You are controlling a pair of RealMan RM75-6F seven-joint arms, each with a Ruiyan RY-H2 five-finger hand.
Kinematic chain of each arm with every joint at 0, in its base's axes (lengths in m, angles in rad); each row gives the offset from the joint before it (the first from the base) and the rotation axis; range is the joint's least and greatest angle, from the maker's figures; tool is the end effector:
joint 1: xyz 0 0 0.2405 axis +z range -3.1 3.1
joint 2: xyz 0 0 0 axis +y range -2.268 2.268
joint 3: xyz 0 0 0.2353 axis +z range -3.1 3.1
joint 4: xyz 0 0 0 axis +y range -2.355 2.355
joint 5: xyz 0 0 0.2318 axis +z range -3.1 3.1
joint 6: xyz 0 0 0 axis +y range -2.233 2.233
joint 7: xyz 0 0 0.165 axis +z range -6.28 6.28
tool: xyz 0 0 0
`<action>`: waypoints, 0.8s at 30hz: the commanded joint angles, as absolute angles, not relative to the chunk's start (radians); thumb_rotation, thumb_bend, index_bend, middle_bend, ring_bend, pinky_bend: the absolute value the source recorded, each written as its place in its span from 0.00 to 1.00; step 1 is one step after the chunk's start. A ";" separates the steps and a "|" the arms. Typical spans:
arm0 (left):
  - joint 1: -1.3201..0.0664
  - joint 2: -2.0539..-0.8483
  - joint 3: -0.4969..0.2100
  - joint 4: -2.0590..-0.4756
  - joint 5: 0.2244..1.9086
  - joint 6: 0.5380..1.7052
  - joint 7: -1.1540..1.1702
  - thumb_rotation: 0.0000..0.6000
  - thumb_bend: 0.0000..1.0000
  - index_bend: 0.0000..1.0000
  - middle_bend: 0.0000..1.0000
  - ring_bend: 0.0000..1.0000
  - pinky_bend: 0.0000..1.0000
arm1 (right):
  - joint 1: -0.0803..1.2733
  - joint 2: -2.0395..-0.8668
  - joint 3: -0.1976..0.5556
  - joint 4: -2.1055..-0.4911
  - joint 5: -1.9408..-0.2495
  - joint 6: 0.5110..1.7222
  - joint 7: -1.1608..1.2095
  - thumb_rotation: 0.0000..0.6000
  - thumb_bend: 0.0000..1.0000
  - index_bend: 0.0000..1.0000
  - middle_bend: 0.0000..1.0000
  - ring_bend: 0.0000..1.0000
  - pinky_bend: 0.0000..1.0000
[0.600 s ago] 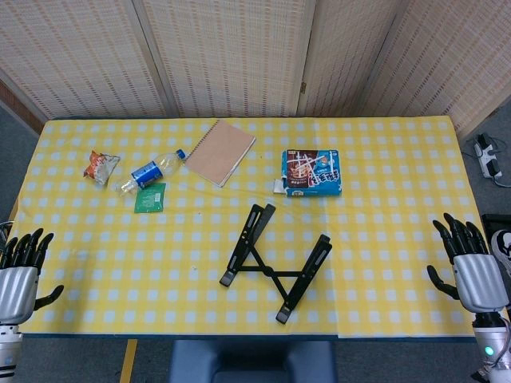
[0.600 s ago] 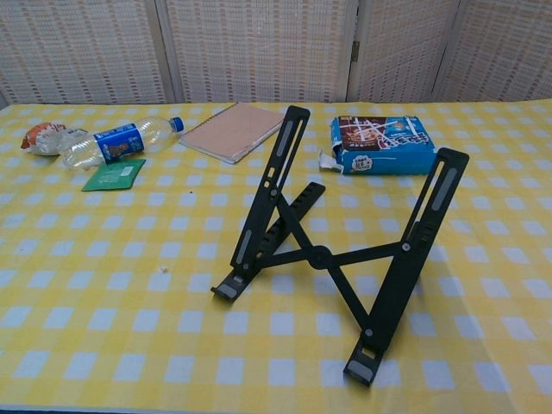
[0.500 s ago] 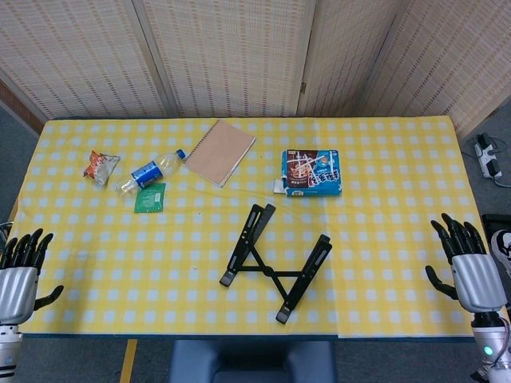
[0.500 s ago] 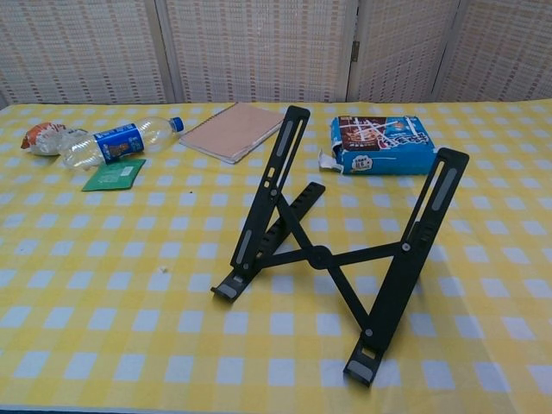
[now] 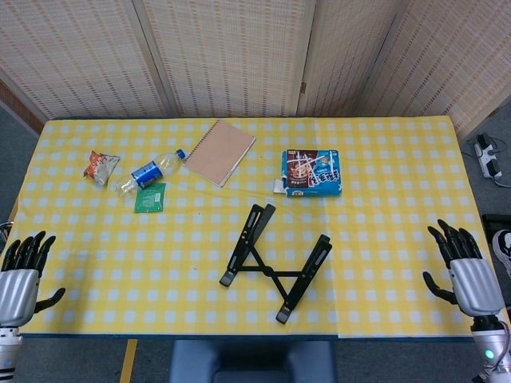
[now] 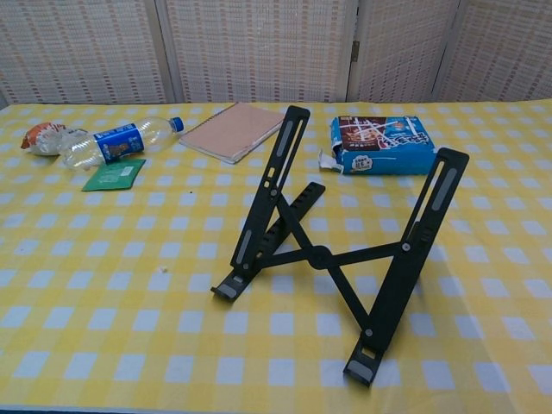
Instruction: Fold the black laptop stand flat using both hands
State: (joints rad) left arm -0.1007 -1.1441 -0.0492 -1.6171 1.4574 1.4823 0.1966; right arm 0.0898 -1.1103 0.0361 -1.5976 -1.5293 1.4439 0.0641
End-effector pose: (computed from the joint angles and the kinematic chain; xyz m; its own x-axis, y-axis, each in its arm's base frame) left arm -0.3003 0.2065 0.1236 0.5388 0.0055 0.8424 0.8423 0.0165 -0.5388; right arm -0.3037 -0.2006 0.1241 0.3613 -0.0556 0.9308 -0.9323 -0.0376 0.3597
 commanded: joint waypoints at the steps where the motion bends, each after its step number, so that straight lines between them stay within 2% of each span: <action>1: -0.098 -1.141 -0.049 -1.618 1.457 1.485 0.193 1.00 0.22 0.09 0.05 0.03 0.00 | 0.092 -1.110 0.029 -1.591 -1.532 1.433 0.086 1.00 0.40 0.00 0.00 0.07 0.00; 9: -0.094 -1.133 -0.047 -1.621 1.463 1.491 0.181 1.00 0.22 0.10 0.05 0.03 0.00 | 0.129 -1.125 0.001 -1.575 -1.540 1.335 0.181 1.00 0.40 0.00 0.00 0.06 0.00; 18: -0.088 -1.124 -0.041 -1.626 1.468 1.492 0.173 1.00 0.22 0.10 0.05 0.03 0.00 | 0.194 -1.195 -0.021 -1.522 -1.557 1.213 0.332 1.00 0.40 0.00 0.00 0.06 0.00; 21: -0.089 -1.124 -0.039 -1.629 1.472 1.489 0.171 1.00 0.22 0.11 0.05 0.03 0.00 | 0.226 -1.211 -0.028 -1.517 -1.564 1.160 0.415 1.00 0.35 0.00 0.00 0.05 0.00; 24: -0.088 -1.123 -0.035 -1.630 1.476 1.487 0.167 1.00 0.22 0.11 0.05 0.03 0.00 | 0.258 -1.231 -0.033 -1.509 -1.576 1.118 0.481 1.00 0.25 0.00 0.00 0.04 0.00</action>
State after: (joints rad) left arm -0.0882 -1.1231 -0.0353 -1.6303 1.4754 1.4871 0.1674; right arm 0.2290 -1.2107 -0.0260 -1.5183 -1.5652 1.1538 0.4367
